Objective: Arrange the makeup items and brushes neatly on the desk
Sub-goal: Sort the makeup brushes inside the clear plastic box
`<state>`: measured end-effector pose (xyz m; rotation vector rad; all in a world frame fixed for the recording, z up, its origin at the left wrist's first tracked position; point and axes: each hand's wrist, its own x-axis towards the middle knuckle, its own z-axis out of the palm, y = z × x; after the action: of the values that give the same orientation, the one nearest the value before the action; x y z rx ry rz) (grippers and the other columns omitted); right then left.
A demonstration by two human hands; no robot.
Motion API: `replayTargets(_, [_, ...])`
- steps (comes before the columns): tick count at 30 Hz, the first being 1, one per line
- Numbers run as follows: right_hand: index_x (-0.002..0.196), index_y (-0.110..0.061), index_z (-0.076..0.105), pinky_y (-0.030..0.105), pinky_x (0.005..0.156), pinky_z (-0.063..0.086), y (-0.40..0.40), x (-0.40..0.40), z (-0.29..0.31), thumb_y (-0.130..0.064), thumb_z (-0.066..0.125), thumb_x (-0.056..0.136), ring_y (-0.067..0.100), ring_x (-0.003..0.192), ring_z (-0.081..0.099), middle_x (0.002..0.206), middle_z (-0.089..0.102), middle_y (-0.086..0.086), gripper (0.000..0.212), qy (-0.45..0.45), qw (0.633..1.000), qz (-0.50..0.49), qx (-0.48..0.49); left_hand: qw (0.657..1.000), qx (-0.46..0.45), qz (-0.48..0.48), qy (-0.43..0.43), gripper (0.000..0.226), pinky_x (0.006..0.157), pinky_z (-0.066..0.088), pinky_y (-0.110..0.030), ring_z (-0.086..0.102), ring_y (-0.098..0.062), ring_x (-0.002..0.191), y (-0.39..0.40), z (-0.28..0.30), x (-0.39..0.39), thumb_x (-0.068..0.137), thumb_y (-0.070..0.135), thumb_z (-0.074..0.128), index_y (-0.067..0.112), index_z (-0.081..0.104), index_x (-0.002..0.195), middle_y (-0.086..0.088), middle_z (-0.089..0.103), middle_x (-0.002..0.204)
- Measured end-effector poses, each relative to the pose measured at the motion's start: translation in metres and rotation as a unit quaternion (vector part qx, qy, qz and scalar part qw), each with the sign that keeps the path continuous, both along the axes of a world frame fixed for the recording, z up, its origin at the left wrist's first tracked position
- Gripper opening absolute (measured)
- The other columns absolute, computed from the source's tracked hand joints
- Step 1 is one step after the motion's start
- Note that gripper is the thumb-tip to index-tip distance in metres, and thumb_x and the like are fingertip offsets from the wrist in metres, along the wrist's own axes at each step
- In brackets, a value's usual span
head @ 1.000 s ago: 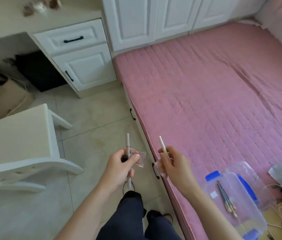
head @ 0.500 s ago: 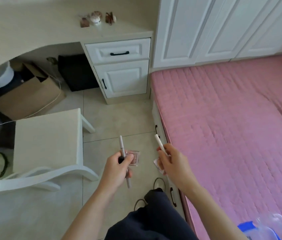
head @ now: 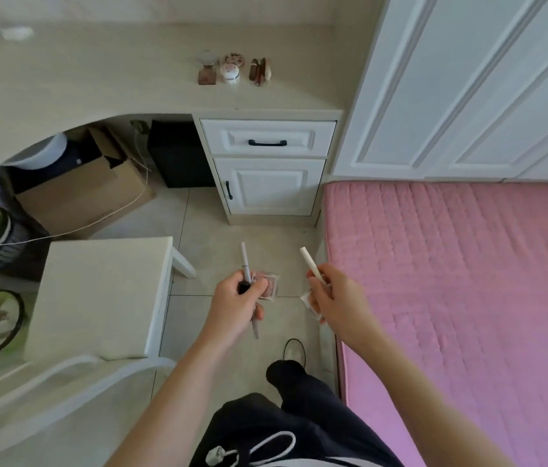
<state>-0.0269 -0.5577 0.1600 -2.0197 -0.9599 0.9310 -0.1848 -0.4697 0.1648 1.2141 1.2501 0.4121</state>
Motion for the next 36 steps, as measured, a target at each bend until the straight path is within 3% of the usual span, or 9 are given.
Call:
replayTargets(6, [0.094, -0.011, 0.057, 0.044, 0.055, 0.053, 0.060, 0.049, 0.001, -0.021, 0.047, 0.098, 0.021, 0.057, 0.058, 0.070, 0.062, 0.007, 0.014, -0.028, 0.999, 0.038, 0.003, 1.000, -0.011, 0.023, -0.002, 0.012, 0.045, 0.042, -0.014, 0.052, -0.009, 0.047, 0.047, 0.001, 0.045, 0.094, 0.022, 0.057, 0.012, 0.064, 0.096, -0.013, 0.065, 0.089])
replayTargets(15, [0.091, -0.011, 0.055, 0.041, 0.053, 0.052, 0.143, 0.089, -0.010, -0.022, 0.048, 0.097, 0.028, 0.061, 0.059, 0.070, 0.061, 0.009, 0.015, -0.032, 0.998, 0.045, -0.007, 0.999, -0.024, 0.046, 0.008, 0.012, 0.046, 0.044, -0.016, 0.054, -0.010, 0.048, 0.129, -0.008, 0.083, 0.092, 0.020, 0.061, 0.009, 0.064, 0.096, -0.010, 0.067, 0.083])
replayTargets(20, [0.099, -0.014, 0.055, 0.041, 0.055, 0.054, 0.214, 0.110, -0.011, -0.021, 0.047, 0.097, 0.025, 0.062, 0.061, 0.072, 0.062, 0.006, 0.011, -0.030, 0.999, 0.027, -0.002, 0.999, -0.016, 0.042, 0.019, 0.009, 0.048, 0.045, -0.014, 0.056, -0.010, 0.049, 0.201, -0.018, 0.102, 0.089, 0.021, 0.065, 0.015, 0.065, 0.095, 0.004, 0.065, 0.066])
replayTargets(26, [0.096, -0.012, 0.056, 0.045, 0.054, 0.054, 0.312, 0.129, -0.004, -0.018, 0.047, 0.097, 0.026, 0.063, 0.061, 0.072, 0.063, 0.009, 0.010, -0.008, 1.000, -0.014, 0.004, 1.000, -0.007, 0.009, 0.009, 0.011, 0.051, 0.047, -0.018, 0.057, -0.009, 0.050, 0.311, -0.014, 0.120, 0.084, 0.020, 0.071, 0.018, 0.065, 0.093, 0.002, 0.063, 0.065])
replayTargets(36, [0.100, -0.018, 0.057, 0.029, 0.050, 0.056, 0.410, 0.160, 0.003, -0.015, 0.047, 0.097, 0.021, 0.063, 0.063, 0.071, 0.065, 0.007, 0.011, 0.009, 0.996, -0.084, 0.003, 1.000, 0.000, -0.027, 0.009, 0.016, 0.046, 0.043, -0.013, 0.057, -0.009, 0.049, 0.434, -0.016, 0.152, 0.081, 0.022, 0.073, 0.014, 0.063, 0.090, 0.001, 0.063, 0.059])
